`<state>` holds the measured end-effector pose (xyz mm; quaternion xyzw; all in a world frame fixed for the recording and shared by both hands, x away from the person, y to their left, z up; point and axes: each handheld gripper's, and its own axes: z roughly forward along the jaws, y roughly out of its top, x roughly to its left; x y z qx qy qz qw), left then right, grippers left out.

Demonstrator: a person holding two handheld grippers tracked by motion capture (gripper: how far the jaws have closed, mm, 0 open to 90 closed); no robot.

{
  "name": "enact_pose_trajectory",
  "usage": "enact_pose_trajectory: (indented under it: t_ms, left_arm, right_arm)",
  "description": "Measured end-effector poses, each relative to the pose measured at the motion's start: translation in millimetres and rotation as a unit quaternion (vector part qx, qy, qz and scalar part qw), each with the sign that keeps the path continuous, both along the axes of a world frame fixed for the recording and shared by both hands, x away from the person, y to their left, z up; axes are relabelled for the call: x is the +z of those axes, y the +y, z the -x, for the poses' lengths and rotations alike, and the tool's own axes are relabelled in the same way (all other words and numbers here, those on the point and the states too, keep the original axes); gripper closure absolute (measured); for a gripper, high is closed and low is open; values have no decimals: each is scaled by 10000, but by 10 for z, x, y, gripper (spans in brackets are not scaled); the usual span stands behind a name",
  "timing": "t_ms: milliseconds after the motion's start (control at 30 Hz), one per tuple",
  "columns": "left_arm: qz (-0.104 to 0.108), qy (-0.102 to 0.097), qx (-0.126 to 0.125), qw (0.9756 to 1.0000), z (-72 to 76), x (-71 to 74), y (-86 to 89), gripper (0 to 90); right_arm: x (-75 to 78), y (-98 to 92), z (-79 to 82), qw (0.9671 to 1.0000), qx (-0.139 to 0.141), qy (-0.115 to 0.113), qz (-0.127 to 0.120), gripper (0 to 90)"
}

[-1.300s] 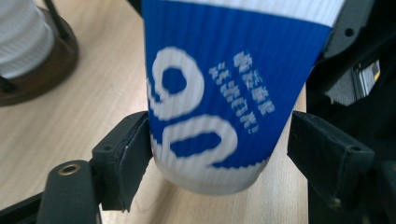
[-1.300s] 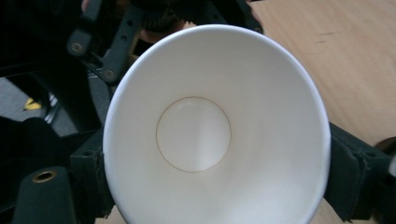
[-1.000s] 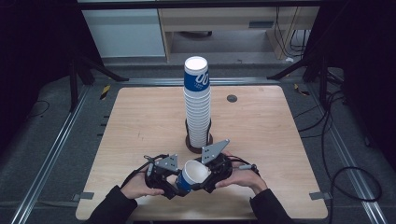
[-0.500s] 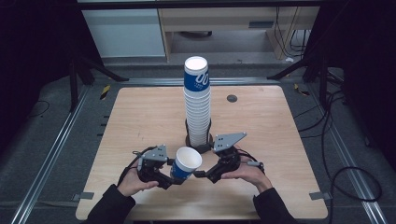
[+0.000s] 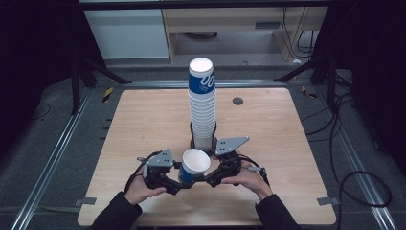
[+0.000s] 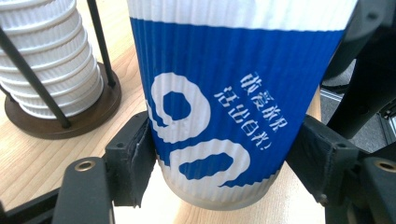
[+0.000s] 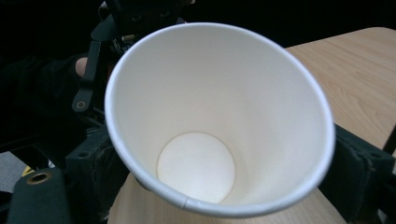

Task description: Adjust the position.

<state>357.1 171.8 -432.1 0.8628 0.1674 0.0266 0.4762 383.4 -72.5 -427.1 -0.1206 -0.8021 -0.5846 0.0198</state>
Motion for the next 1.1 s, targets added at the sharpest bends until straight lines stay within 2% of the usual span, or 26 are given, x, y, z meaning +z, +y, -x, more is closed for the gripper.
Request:
enact_pose_trajectory:
  t_ms: [100, 267, 533, 667, 733, 767, 900, 933, 967, 1000, 1033, 1100]
  left_arm:
    - [19, -11, 16, 10000, 13, 3, -17, 280]
    - [-38, 32, -16, 10000, 16, -17, -47, 280]
    - [-6, 57, -37, 10000, 13, -18, -44, 272]
    - [-119, 96, -11, 9999, 0, -40, -33, 236]
    - [-156, 105, 13, 9998, -15, -54, -12, 230]
    - [-169, 177, 64, 9997, -43, -69, 21, 223]
    - [-234, 180, 214, 9993, -79, -79, 80, 216]
    - [-223, 200, 341, 9990, -103, -76, 123, 214]
    - [-223, 200, 341, 9990, -103, -76, 123, 212]
    - [-201, 190, 489, 9984, -130, -69, 169, 210]
    - [-201, 190, 489, 9984, -130, -69, 169, 210]
    - [-155, 197, 722, 9971, -166, -61, 239, 207]
  right_arm:
    - [-11, 15, 1, 9999, 100, 110, -63, 157]
    - [-15, 26, 9, 9999, 125, 79, -71, 177]
    - [-8, 19, 17, 9999, 152, 26, -64, 201]
    - [31, -15, 20, 9999, 77, -46, -125, 202]
    - [72, -64, 19, 9998, -13, -114, -154, 201]
    - [123, -139, 14, 9996, -146, -174, -186, 201]
    - [171, -240, -10, 9989, -339, -208, -240, 200]
    - [195, -320, -31, 9980, -550, -249, -200, 200]
    - [195, -320, -31, 9980, -550, -249, -200, 200]
    - [209, -385, -46, 9966, -746, -314, -138, 200]
    - [209, -385, -46, 9966, -746, -314, -138, 200]
    - [225, -464, -70, 9938, -1056, -356, 18, 200]
